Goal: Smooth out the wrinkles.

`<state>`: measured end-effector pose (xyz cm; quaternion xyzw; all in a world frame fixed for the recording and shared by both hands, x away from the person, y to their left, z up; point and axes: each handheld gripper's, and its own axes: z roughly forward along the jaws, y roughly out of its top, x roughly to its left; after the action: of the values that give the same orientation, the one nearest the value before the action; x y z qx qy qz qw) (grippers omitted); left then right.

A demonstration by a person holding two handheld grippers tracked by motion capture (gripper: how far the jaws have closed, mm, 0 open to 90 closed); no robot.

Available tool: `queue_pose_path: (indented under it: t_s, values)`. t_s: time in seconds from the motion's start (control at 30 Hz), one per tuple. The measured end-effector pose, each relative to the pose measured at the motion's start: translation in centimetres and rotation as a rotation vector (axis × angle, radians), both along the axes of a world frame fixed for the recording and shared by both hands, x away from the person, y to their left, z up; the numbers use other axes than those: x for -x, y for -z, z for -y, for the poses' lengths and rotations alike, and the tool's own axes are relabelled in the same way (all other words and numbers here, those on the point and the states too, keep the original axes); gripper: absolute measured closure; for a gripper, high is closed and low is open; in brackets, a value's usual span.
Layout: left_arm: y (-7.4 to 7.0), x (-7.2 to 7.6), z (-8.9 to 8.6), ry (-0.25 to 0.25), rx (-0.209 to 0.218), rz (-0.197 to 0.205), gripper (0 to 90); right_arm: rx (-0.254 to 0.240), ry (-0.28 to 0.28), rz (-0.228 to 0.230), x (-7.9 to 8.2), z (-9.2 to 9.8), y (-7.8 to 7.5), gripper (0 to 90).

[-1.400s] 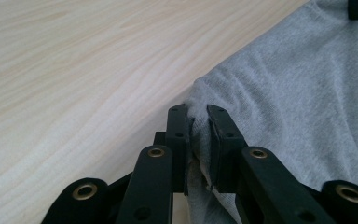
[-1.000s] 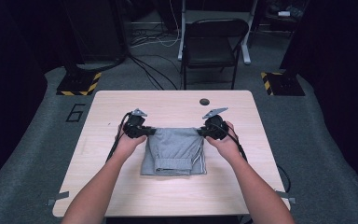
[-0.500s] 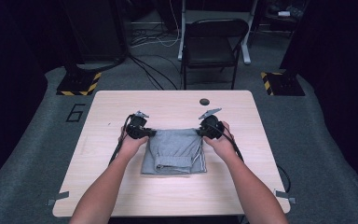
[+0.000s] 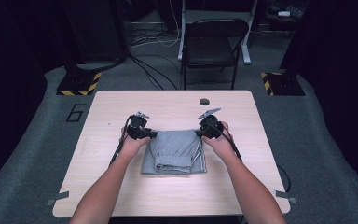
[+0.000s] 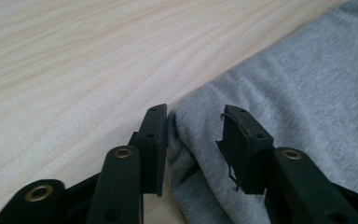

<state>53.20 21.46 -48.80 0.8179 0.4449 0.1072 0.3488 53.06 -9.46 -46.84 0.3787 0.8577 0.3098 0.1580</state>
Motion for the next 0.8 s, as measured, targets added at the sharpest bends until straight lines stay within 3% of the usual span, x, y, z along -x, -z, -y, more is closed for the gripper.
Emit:
queue_pose_path:
  t_s: [0.33, 0.63, 0.8]
  values:
    - [-0.6, 0.3, -0.2, -0.007, 0.015, 0.020, 46.1, -0.028, 0.000, 0.000, 0.2, -0.1, -0.2, 47.0]
    - [-2.0, 0.9, -0.4, -0.011, 0.060, 0.042, 43.5, -0.052, -0.014, 0.017, 0.9, -0.5, -1.5, 39.8]
    - [-2.9, 1.8, -0.5, 0.011, 0.079, 0.048, 43.0, -0.051, -0.038, 0.022, 1.8, -0.4, -2.2, 37.8]
